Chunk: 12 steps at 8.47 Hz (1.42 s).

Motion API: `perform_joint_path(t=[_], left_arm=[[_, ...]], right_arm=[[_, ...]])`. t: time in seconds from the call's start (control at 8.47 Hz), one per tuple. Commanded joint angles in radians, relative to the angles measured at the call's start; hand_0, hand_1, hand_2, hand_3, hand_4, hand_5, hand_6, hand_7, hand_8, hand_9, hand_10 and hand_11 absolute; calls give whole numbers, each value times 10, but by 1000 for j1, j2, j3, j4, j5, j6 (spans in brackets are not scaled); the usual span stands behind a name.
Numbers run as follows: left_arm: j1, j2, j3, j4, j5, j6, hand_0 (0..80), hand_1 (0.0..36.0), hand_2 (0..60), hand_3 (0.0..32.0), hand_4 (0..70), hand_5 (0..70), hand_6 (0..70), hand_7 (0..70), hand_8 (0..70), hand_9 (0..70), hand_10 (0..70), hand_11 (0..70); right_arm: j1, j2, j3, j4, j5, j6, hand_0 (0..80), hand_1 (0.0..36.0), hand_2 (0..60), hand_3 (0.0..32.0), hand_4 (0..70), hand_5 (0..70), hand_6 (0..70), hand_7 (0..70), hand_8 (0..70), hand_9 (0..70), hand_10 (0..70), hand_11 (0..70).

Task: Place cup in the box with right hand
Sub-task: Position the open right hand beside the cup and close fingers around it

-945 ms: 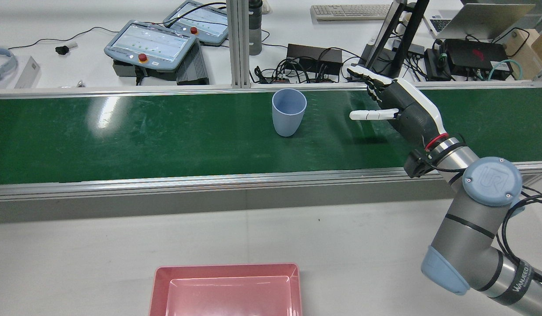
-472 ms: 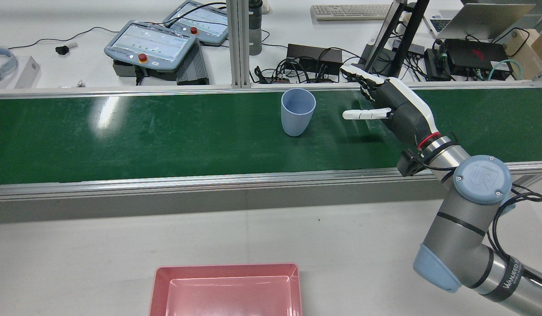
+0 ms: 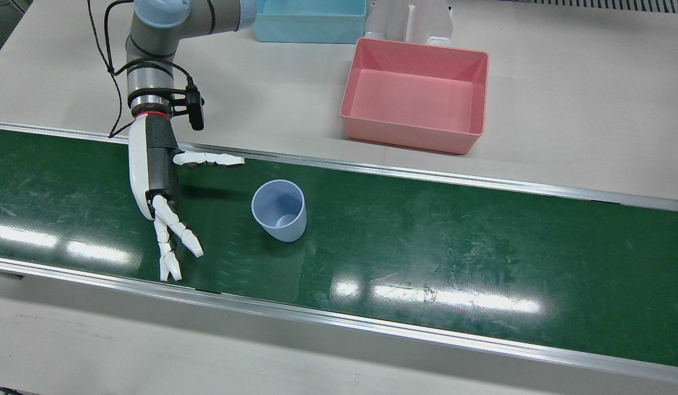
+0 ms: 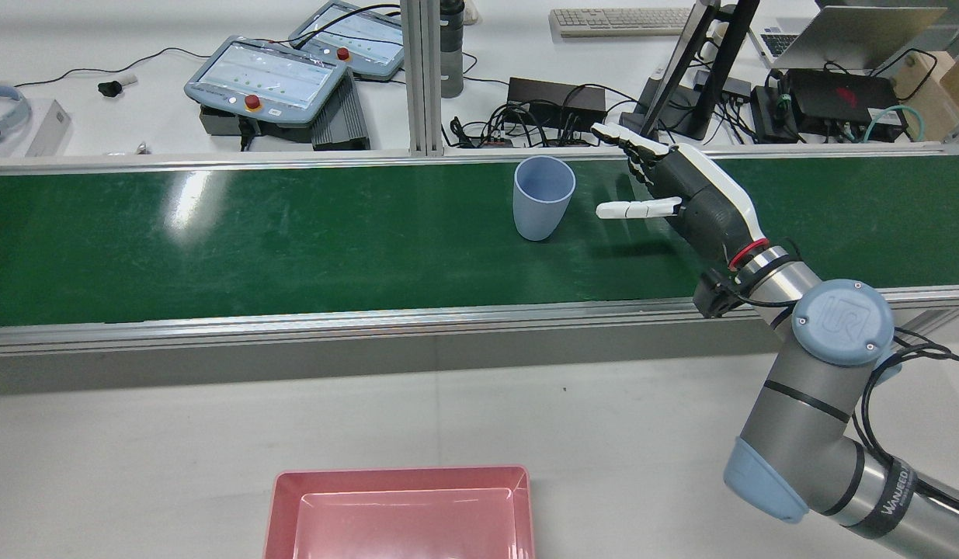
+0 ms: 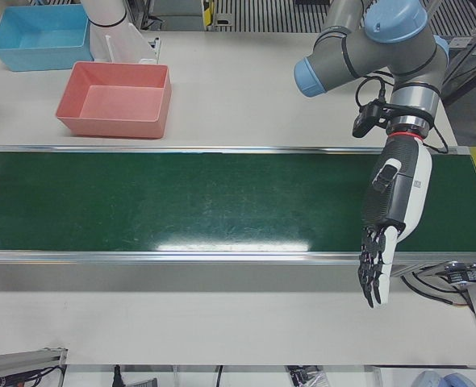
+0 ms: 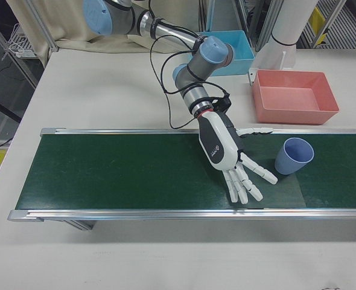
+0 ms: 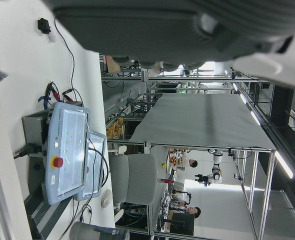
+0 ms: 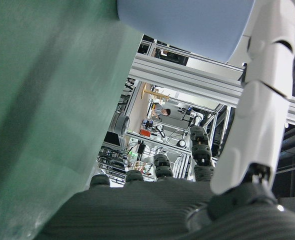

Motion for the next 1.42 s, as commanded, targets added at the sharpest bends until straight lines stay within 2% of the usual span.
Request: perform_joint_path(t=[0.0, 1.06, 1.18, 1.3], left_arm=[[-2, 0, 1, 0, 0, 0, 0, 0, 0, 0, 0, 0, 0, 0, 0, 0, 0, 0], [0, 0, 1, 0, 0, 0, 0, 0, 0, 0, 0, 0, 0, 0, 0, 0, 0, 0], [0, 0, 1, 0, 0, 0, 0, 0, 0, 0, 0, 0, 0, 0, 0, 0, 0, 0], [0, 0, 1, 0, 0, 0, 0, 0, 0, 0, 0, 0, 0, 0, 0, 0, 0, 0]], right_arm=[[-13, 17, -7, 0, 0, -7, 503, 205, 78, 0, 0, 49, 41, 130, 0, 33, 0, 0], [-28, 17, -7, 0, 4, -9, 504, 206, 84, 0, 0, 50, 42, 131, 1, 34, 0, 0], [-30, 17, -7, 0, 7, -9, 507, 215, 95, 0, 0, 53, 44, 144, 5, 42, 0, 0], [-31, 17, -7, 2, 7, -9, 512, 229, 130, 0, 0, 59, 58, 199, 26, 80, 0, 0]])
